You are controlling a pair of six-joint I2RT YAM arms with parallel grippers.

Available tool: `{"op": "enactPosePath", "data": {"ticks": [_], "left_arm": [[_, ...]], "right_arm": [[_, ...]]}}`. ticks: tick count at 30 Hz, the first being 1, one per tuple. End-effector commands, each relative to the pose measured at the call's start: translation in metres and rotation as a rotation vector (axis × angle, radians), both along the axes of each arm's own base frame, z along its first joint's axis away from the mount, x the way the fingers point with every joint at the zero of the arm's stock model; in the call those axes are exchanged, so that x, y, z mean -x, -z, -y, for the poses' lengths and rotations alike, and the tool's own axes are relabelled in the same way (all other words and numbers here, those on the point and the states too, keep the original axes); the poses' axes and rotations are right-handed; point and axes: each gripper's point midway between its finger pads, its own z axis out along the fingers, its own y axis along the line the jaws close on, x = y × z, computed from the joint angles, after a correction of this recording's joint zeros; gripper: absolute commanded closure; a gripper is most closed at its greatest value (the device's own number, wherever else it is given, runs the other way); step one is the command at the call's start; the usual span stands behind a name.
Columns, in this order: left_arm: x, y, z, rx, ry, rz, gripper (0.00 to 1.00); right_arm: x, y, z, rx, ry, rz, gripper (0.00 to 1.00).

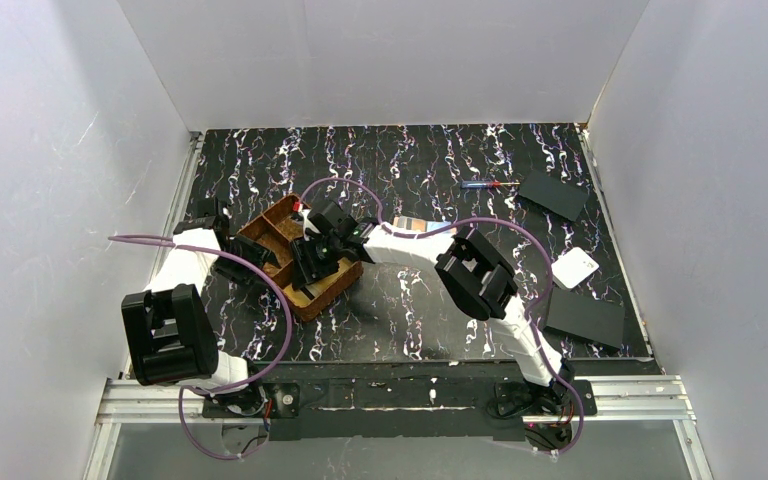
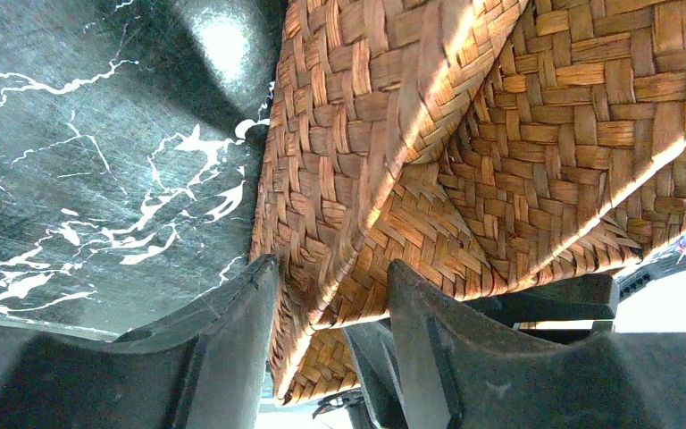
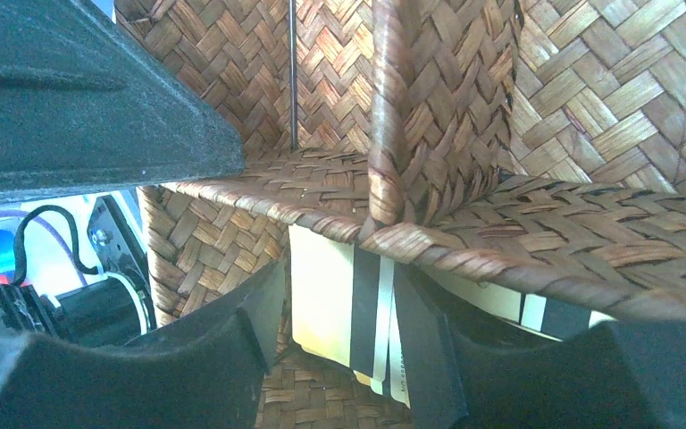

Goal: Put the credit cards into the card holder
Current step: Pick up the credit card from the storage box.

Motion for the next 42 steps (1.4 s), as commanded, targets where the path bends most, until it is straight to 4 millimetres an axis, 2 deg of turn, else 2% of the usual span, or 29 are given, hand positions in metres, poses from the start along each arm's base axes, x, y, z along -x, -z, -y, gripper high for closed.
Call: {"op": "enactPosePath", "data": {"ticks": [1, 10, 18, 20, 22, 25, 29, 36, 39, 42], "left_arm": [[0.012, 0.004, 0.003, 0.019, 0.005, -0.044, 0.54], [0.011, 0.005, 0.004, 0.025, 0.015, -0.041, 0.56], [0.017, 0.011, 0.007, 0.034, 0.02, -0.04, 0.58], [0.021, 0.014, 0.007, 0.033, 0.028, -0.043, 0.59], [0.025, 0.017, 0.006, 0.026, 0.039, -0.046, 0.6], [0.028, 0.021, 0.005, 0.013, 0.055, -0.039, 0.63], [0.031, 0.026, 0.005, 0.005, 0.069, -0.034, 0.69], [0.024, 0.025, 0.001, -0.031, 0.103, 0.06, 0.88], [0.017, 0.02, -0.002, -0.056, 0.106, 0.135, 0.9], [0.019, 0.021, 0.0, -0.046, 0.105, 0.133, 0.91]], "right_arm": [[0.011, 0.03, 0.009, 0.081, -0.036, 0.003, 0.42], [0.04, 0.013, -0.008, -0.064, -0.148, -0.074, 0.44], [0.05, -0.04, -0.031, -0.311, -0.22, -0.151, 0.45], [0.041, -0.048, -0.029, -0.315, -0.171, -0.143, 0.46], [0.026, -0.055, -0.02, -0.286, -0.128, -0.052, 0.46], [0.002, -0.047, 0.002, -0.139, -0.079, 0.083, 0.44], [-0.019, -0.036, 0.024, 0.019, -0.048, 0.183, 0.43], [-0.032, -0.037, 0.037, 0.091, -0.036, 0.235, 0.42], [-0.042, -0.036, 0.044, 0.142, -0.049, 0.328, 0.42], [-0.055, -0.029, 0.052, 0.219, -0.066, 0.425, 0.42]]}}
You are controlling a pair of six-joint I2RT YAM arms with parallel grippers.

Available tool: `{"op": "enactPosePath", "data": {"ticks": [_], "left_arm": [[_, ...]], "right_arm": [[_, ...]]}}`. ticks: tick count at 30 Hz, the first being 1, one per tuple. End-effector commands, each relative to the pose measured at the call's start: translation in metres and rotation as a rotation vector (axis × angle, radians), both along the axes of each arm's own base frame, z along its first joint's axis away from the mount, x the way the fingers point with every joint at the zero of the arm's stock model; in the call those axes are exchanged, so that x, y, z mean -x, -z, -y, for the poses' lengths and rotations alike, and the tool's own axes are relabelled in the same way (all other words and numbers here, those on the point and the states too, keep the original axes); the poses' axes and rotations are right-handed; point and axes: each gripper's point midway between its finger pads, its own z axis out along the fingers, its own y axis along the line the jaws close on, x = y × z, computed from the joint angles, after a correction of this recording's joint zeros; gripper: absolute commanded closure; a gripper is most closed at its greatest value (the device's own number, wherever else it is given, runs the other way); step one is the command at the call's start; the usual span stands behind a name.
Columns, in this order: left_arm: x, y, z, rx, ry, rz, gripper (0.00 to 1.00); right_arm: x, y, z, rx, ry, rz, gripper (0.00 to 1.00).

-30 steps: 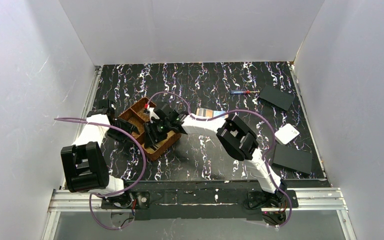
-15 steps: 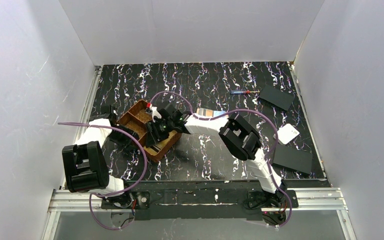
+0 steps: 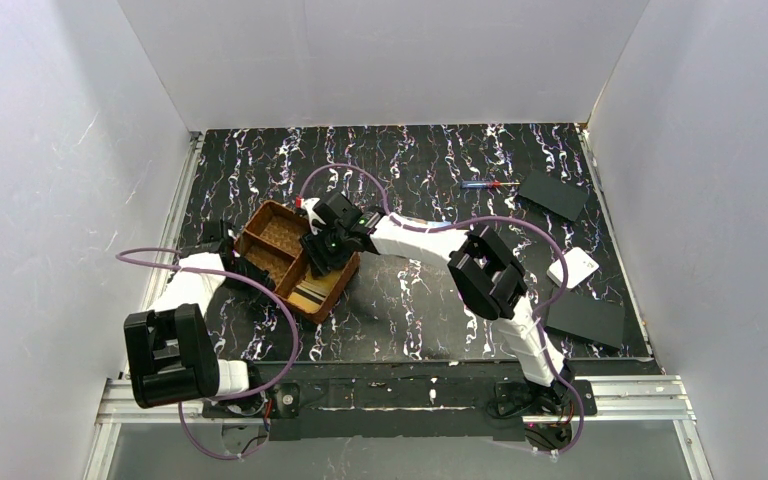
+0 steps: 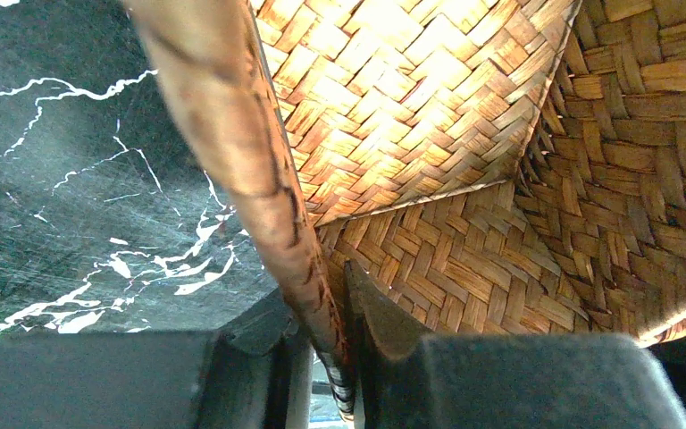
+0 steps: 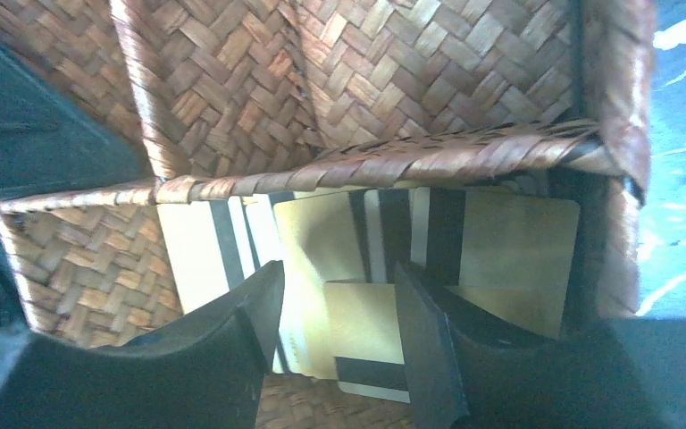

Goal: Put the credit cards into the card holder
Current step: Pick up the credit card from the storage box.

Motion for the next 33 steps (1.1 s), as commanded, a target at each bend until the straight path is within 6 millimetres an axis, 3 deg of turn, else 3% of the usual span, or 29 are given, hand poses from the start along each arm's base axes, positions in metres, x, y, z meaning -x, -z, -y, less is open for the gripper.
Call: {"op": "enactPosePath", "data": {"ticks": [1, 6, 16, 24, 33], "left_arm": [[-0.01, -0.008, 0.0, -0.003, 0.021, 0.087, 0.92], [-0.006, -0.009, -0.002, -0.02, 0.028, 0.095, 1.0], [-0.005, -0.018, -0.011, -0.083, 0.031, 0.131, 1.0], [0.001, -0.022, -0.017, -0.115, -0.008, 0.097, 1.0], [0.0, -0.025, -0.01, -0.071, -0.022, 0.09, 1.0]], "right_arm": [[-0.024, -0.021, 0.015, 0.101, -0.029, 0.204, 0.42], [-0.003, -0.021, 0.006, 0.04, -0.11, 0.177, 0.4], [-0.021, -0.015, 0.017, 0.173, -0.083, 0.309, 0.28], [0.002, -0.008, 0.013, 0.221, -0.197, 0.383, 0.12], [0.016, 0.033, 0.015, 0.345, -0.246, 0.459, 0.06]]}}
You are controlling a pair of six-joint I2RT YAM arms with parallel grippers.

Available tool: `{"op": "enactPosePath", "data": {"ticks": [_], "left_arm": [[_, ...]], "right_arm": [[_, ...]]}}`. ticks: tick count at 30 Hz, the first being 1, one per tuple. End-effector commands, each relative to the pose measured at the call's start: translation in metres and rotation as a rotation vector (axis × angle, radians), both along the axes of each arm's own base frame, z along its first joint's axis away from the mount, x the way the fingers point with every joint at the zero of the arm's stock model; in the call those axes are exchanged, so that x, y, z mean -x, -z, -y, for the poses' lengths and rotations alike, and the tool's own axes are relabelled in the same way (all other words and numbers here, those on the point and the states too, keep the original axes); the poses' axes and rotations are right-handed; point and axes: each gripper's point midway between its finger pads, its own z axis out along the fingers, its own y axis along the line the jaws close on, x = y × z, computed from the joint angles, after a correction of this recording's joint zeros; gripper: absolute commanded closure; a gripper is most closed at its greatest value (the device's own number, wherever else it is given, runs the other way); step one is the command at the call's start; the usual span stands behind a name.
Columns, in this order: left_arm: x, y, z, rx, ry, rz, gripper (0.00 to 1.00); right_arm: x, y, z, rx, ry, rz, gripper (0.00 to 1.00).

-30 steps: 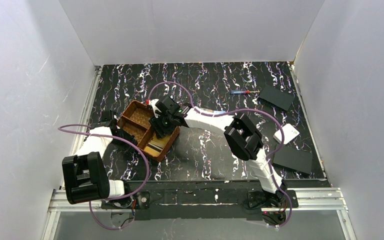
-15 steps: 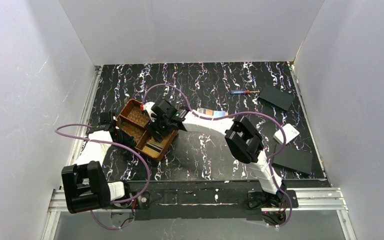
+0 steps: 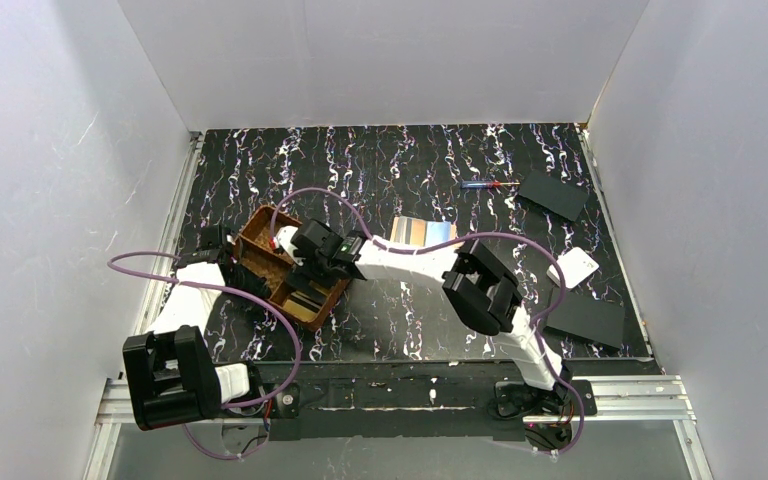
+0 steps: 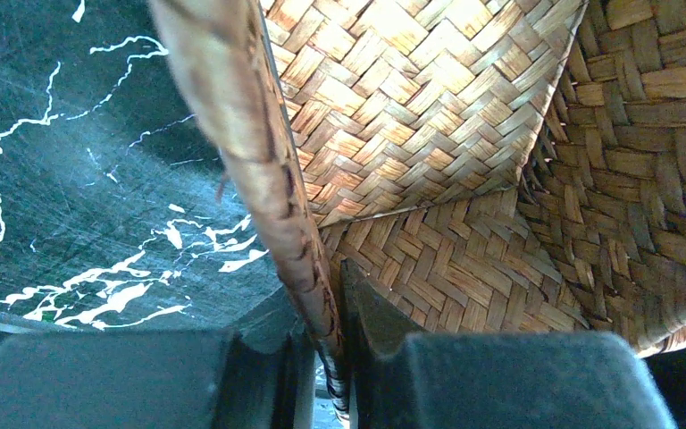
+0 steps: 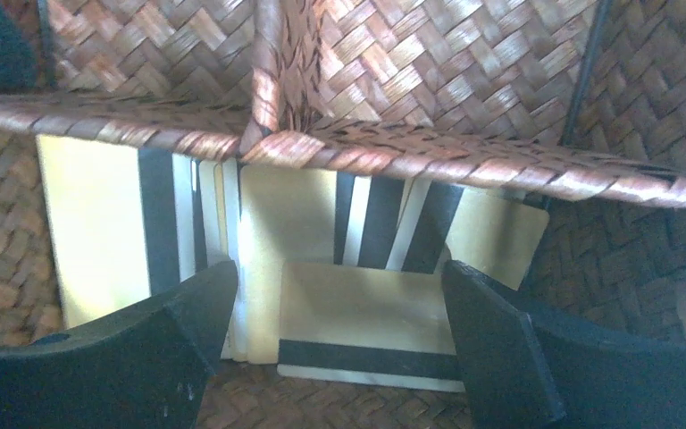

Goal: Put the credit cards into the card holder
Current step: Pick up the credit card from the storage box.

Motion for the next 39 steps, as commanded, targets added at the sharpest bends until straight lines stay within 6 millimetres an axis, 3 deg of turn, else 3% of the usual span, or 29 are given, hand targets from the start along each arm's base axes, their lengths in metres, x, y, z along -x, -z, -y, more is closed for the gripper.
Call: {"op": "enactPosePath", "data": {"ticks": [1, 4, 6, 13, 18, 32, 36, 39], "left_arm": [[-0.017, -0.02, 0.001, 0.015, -0.008, 0.072, 1.0], [-0.016, -0.019, 0.002, 0.024, -0.003, 0.058, 1.0], [-0.014, -0.018, 0.003, 0.027, 0.003, 0.041, 1.0], [0.0, -0.011, 0.0, 0.009, 0.033, -0.028, 1.0], [0.007, -0.009, -0.001, -0.003, 0.043, -0.052, 1.0], [0.006, -0.007, -0.005, -0.021, 0.054, -0.081, 1.0], [0.005, -0.008, -0.005, -0.018, 0.053, -0.069, 1.0], [0.003, -0.009, -0.004, -0.018, 0.052, -0.039, 1.0]], "right_arm": [[-0.007, 0.033, 0.013, 0.135, 0.028, 0.098, 0.06], [-0.022, 0.046, 0.026, 0.212, 0.107, 0.175, 0.08], [-0.032, 0.043, 0.029, 0.225, 0.143, 0.227, 0.11], [-0.067, -0.008, 0.024, 0.143, 0.25, 0.325, 0.26], [-0.081, -0.024, 0.026, 0.105, 0.279, 0.293, 0.42], [-0.084, -0.049, 0.037, 0.058, 0.271, 0.214, 0.68], [-0.068, -0.049, 0.022, -0.001, 0.17, 0.138, 0.68], [-0.053, -0.047, 0.01, -0.069, 0.117, 0.061, 0.54]]}}
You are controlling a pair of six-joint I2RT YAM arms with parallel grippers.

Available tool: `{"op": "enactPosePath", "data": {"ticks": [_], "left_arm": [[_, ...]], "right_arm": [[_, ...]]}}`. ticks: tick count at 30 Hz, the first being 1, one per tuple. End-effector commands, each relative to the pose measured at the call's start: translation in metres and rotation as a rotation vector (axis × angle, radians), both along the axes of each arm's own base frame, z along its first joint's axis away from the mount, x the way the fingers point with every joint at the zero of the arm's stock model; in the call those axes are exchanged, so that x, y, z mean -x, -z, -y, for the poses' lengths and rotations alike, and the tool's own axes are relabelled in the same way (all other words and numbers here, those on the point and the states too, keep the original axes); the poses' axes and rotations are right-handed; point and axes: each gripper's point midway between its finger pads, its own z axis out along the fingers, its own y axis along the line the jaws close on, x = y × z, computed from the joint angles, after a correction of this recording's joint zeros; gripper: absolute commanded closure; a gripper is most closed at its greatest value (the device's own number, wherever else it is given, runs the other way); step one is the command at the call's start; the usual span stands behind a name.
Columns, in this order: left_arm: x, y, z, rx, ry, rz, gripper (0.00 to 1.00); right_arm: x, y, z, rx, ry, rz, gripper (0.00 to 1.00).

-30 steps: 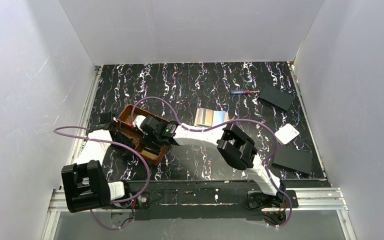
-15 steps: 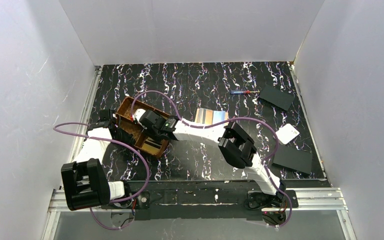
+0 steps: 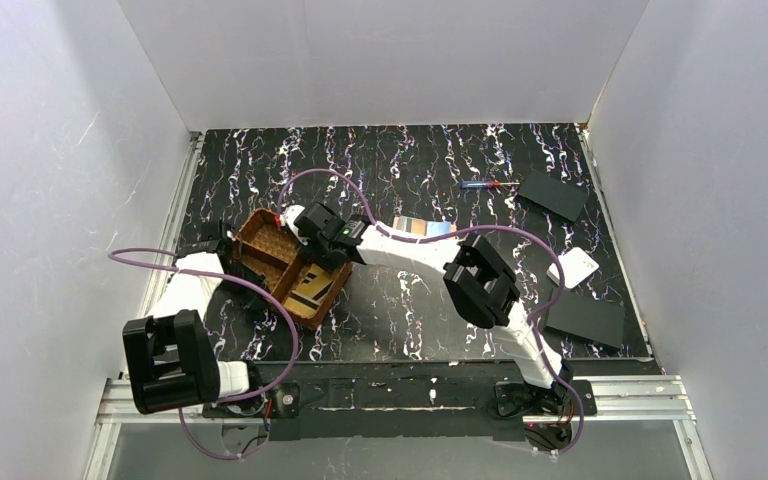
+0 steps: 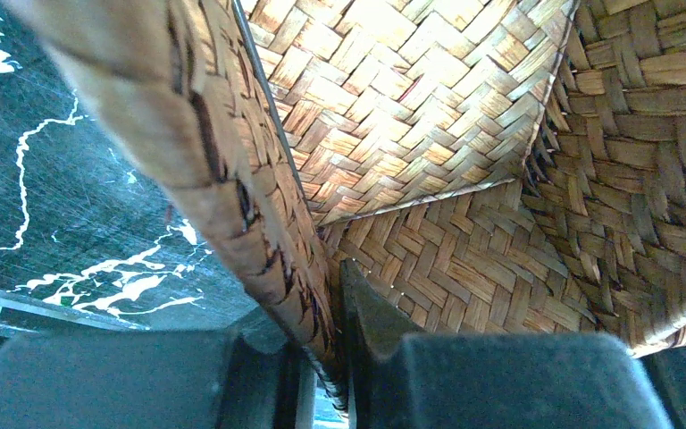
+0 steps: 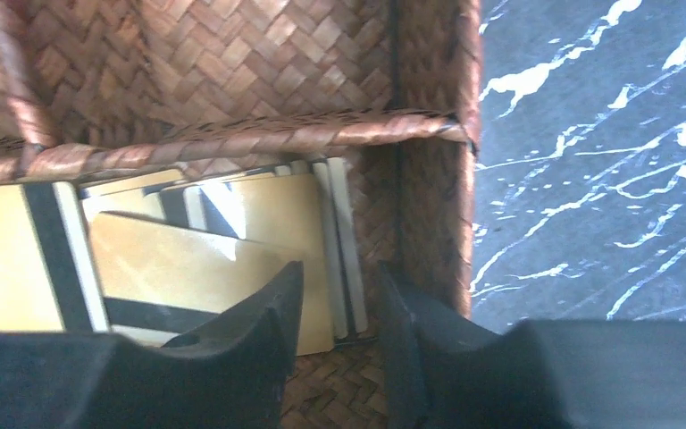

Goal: Put the credit cards into the card holder
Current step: Pick up the credit card from the storage box.

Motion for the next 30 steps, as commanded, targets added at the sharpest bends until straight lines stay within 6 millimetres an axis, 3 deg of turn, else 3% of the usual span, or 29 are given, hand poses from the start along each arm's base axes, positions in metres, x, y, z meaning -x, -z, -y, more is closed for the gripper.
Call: {"op": "enactPosePath", "data": {"ticks": [1, 5, 9, 11, 15, 19, 21, 30], "left_arm": [[-0.003, -0.012, 0.0, -0.006, 0.051, 0.069, 1.0], [-0.016, -0.015, 0.003, 0.006, 0.043, 0.161, 1.0], [-0.018, -0.015, 0.003, 0.007, 0.052, 0.177, 1.0], [-0.022, -0.016, 0.002, -0.004, 0.059, 0.203, 1.0], [-0.022, -0.015, 0.003, 0.0, 0.053, 0.213, 1.0], [-0.025, -0.017, 0.002, -0.001, 0.051, 0.221, 1.0], [-0.025, -0.017, 0.002, -0.003, 0.051, 0.222, 1.0], [-0.024, -0.017, 0.002, 0.0, 0.035, 0.219, 1.0]], "right_arm": [[0.007, -0.035, -0.012, -0.144, -0.081, -0.061, 0.49], [0.039, -0.031, -0.033, -0.236, -0.206, -0.208, 0.31], [0.071, -0.035, -0.05, -0.368, -0.254, -0.4, 0.27], [0.089, -0.026, -0.054, -0.445, -0.197, -0.57, 0.28], [0.097, -0.016, -0.048, -0.487, -0.134, -0.779, 0.37], [0.102, 0.002, -0.044, -0.428, -0.101, -0.843, 0.43], [0.108, 0.005, -0.043, -0.412, -0.127, -0.874, 0.52], [0.118, 0.011, -0.046, -0.393, -0.153, -0.906, 0.57]]}}
